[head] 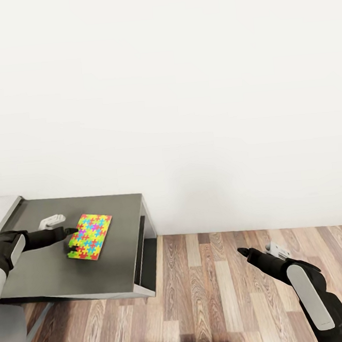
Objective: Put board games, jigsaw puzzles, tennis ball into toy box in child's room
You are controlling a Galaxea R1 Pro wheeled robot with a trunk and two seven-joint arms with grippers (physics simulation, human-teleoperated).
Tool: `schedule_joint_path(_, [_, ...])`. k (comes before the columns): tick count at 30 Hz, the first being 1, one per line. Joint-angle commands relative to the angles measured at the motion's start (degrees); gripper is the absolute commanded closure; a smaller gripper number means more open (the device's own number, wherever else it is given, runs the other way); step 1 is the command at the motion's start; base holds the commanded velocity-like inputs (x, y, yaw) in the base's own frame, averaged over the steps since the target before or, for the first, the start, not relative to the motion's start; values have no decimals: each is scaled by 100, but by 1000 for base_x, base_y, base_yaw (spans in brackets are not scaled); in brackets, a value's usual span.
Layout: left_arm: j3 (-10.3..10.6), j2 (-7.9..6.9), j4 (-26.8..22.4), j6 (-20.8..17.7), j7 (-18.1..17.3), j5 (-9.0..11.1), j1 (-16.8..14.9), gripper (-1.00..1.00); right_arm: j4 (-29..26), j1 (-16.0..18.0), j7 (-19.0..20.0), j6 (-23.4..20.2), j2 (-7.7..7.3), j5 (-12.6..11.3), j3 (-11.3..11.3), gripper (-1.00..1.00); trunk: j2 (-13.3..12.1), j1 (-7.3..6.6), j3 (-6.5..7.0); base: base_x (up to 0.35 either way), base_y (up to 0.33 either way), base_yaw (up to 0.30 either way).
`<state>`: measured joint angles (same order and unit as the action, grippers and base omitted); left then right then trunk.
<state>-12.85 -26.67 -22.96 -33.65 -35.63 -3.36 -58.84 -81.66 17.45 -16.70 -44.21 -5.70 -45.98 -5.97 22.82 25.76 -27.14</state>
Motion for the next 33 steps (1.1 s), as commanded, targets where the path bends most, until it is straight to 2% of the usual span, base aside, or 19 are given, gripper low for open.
schedule_joint_path(1, [-46, 4, -9, -38, -42, -35, -6, -100, -7, 4, -53, -18, -1, -61, -1, -100, 10, 3, -18, 0, 0, 5])
schedule_joint_path(8, [-50, 10, -121, -7, -95, -16, -27, -100, -7, 4, -53, -11, -1, -61, -1, -100, 10, 3, -46, 0, 0, 1])
schedule_joint_path(15, [-51, 106, -275, 0, -101, -3, -34, -100, -7, 4, -53, -10, -1, -61, -1, -100, 10, 3, -49, 0, 0, -12])
schedule_joint_path(22, [-51, 177, -287, 7, -102, -4, -39, -100, -7, 4, -53, -15, -1, -61, -1, -100, 10, 3, -76, 0, 0, -174])
schedule_joint_path(33, [-51, 189, -288, 7, -96, -11, -40, -100, -13, 4, -53, -15, 0, -53, -1, -100, 10, 3, -136, 0, 0, -126])
